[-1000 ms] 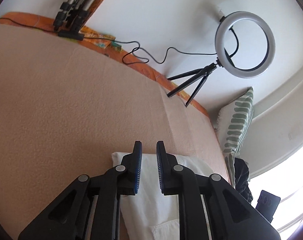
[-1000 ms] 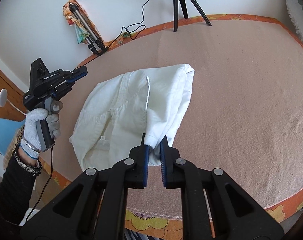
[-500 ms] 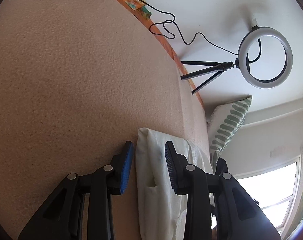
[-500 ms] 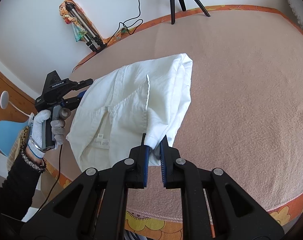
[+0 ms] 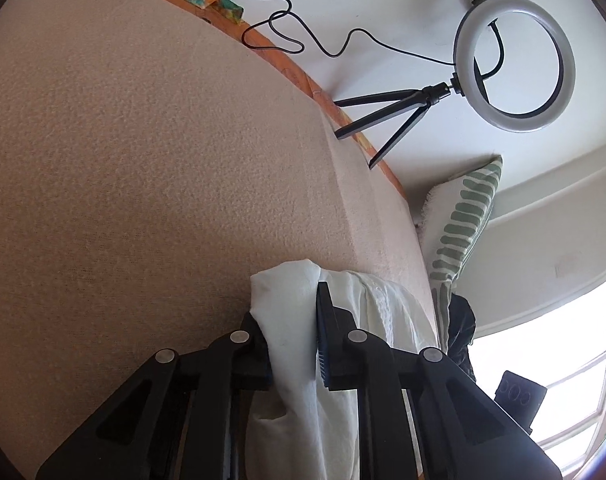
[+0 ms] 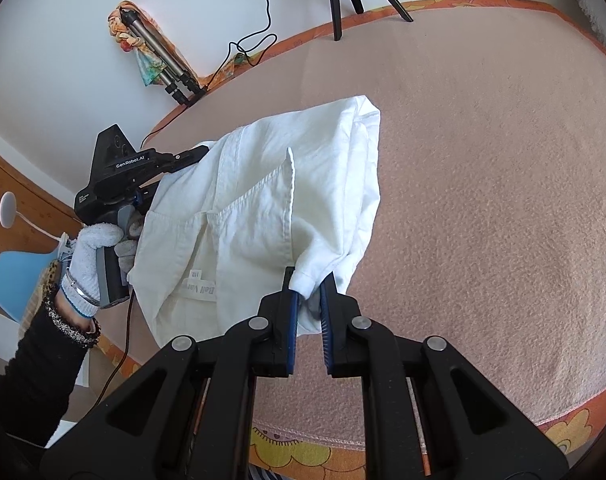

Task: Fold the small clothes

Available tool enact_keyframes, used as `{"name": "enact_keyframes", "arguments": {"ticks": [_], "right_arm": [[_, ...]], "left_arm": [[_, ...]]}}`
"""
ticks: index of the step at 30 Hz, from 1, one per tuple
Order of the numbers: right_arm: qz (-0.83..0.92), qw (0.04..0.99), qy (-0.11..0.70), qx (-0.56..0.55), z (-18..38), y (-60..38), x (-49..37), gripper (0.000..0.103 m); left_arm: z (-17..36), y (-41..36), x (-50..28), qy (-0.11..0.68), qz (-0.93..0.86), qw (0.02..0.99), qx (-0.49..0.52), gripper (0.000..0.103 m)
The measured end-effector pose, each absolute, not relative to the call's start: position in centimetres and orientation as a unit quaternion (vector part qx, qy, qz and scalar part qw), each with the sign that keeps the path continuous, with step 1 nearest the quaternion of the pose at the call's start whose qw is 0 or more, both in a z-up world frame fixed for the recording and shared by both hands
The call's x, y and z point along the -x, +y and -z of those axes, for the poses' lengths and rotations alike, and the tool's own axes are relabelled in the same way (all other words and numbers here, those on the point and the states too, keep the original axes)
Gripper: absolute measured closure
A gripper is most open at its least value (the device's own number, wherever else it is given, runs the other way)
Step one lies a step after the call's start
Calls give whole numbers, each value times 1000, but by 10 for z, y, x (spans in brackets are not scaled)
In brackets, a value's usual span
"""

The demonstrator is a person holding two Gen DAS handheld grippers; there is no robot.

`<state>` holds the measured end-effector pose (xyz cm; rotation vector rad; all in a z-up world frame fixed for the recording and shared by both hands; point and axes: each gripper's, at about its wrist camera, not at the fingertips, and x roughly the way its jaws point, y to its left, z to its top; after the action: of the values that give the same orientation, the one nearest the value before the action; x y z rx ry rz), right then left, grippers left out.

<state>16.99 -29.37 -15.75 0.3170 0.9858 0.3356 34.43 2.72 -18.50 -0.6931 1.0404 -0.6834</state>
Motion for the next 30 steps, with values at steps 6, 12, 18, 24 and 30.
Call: {"name": "enact_keyframes", "arguments": {"ticks": [6,12,18,24,30], "right_arm": [[-154,873,449,-116,140,-284,-160,92],[-134,895,416,-87,112,-299,-156,92],[-97,910,394,-81,87,-349,-161,93],[-39,922,381,-61,69,-414,-180,93],[17,928,370,-47,60,-476,-210,93]], "left_arm": [[150,20,-334,445,326,783,287,93],[118,-6,-338,421,351,792,271,94],[106,-61,-354,407,375,789,268,94],[92,-144,-376,393,404,789,245,94],[81,-213,-399,382,410,798,221,94]]}}
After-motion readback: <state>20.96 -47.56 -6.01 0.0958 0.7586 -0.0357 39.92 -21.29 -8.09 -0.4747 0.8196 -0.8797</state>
